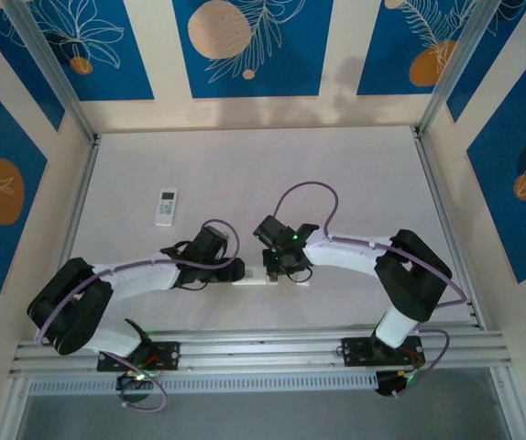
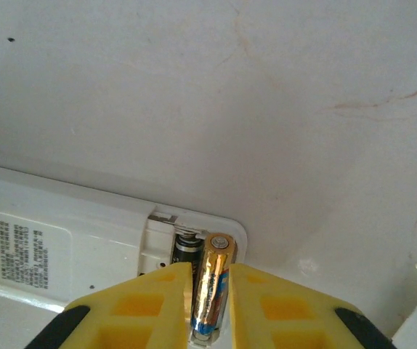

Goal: Load the batteries into the remote control

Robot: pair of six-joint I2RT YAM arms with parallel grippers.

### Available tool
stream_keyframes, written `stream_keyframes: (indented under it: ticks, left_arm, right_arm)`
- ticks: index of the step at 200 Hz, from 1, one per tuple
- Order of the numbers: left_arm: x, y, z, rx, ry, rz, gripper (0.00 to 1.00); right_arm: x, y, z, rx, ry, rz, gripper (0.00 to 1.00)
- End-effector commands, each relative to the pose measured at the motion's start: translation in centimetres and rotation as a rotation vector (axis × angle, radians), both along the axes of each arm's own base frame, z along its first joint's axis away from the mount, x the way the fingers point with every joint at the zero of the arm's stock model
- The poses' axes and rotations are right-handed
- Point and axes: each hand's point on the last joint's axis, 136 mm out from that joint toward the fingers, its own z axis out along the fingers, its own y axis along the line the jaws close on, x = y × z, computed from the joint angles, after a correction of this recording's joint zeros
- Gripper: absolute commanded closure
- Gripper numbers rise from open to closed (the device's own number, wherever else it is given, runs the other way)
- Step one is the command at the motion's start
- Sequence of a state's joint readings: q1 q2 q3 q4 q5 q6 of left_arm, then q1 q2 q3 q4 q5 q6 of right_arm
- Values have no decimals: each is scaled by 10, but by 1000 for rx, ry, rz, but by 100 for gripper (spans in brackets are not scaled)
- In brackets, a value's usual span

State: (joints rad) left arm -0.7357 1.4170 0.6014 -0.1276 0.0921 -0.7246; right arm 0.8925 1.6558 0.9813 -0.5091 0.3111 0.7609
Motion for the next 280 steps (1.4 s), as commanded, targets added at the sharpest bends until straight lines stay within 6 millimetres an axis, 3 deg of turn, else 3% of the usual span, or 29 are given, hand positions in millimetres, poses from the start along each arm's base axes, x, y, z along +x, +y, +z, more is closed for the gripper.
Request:
stream_keyframes:
  ticks: [1,78,139,199,254,280]
  left_arm:
    - [-3,-21,0,-73,33,-52,34]
    - [-2,-20,0,-67,32,-40,33]
    - [-2,-18,1,-66,27,-31,33]
    - [-5,-14,3,-76,19,-18,33]
    - [-7,-12,2,-75,18,-16,33]
    - [-7,-8,2,-62,6,-11,33]
  right_arm:
    - [-9,-9,-12,-49,29,-4,80]
    - [-24,-19,-33,-108,72,-18,88]
    - [-63,-25,-67,-155,237,-51,89]
    - [-96,-17,-61,-117,436,-96,89]
    - [-102,-34,-91,-243,481,-147,90]
    - [-80,-20,-74,-200,401,-107,90]
